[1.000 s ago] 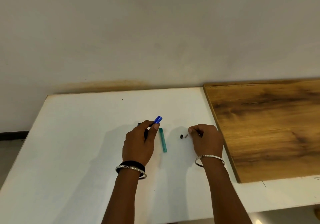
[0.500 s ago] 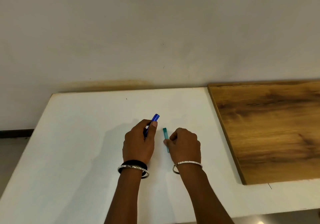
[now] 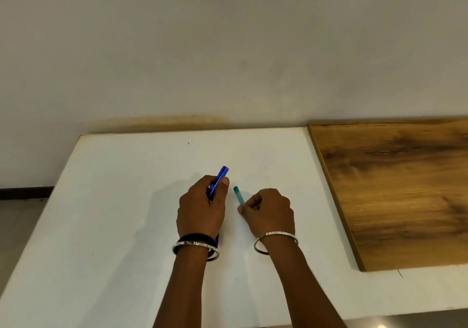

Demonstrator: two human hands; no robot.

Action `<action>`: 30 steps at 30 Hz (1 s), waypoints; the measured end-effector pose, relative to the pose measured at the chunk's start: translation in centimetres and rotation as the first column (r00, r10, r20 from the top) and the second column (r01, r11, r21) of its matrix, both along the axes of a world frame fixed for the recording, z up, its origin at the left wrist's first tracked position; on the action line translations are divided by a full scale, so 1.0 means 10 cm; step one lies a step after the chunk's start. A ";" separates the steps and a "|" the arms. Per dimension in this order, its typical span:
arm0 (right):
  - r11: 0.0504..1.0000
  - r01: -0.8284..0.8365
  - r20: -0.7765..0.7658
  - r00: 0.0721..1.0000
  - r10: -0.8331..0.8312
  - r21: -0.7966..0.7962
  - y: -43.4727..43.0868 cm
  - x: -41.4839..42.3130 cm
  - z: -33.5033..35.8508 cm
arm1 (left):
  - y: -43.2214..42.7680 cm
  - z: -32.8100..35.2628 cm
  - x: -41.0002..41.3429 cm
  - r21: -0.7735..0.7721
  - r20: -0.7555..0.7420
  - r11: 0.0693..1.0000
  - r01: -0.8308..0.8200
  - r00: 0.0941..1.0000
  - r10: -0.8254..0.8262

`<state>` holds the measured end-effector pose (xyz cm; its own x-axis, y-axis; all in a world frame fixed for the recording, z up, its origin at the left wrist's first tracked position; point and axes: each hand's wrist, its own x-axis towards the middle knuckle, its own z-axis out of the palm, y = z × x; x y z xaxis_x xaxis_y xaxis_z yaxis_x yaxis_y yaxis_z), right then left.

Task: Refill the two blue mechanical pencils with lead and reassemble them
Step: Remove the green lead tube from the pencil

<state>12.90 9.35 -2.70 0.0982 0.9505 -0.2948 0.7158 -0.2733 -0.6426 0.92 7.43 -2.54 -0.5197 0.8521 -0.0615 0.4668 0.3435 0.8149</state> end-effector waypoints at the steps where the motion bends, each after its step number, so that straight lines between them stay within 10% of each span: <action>1: 1.000 0.010 -0.090 0.996 -0.010 0.001 0.02 0.01 0.02 | 0.00 0.02 0.01 -0.006 0.011 1.000 -0.003 1.000 0.003; 5: 0.999 0.010 -0.462 0.886 -0.031 -0.047 0.09 0.05 0.09 | 0.02 0.05 0.03 -0.006 0.150 1.000 0.026 0.988 -0.025; 11: 0.996 -0.087 -0.599 0.799 0.050 -0.033 0.08 0.10 0.14 | 0.03 0.05 0.01 0.012 0.374 1.000 0.019 0.927 -0.022; 30: 0.986 0.164 -0.713 0.695 -0.098 0.024 0.15 0.25 0.09 | 0.01 0.05 0.05 0.044 0.148 0.972 0.233 0.960 -0.237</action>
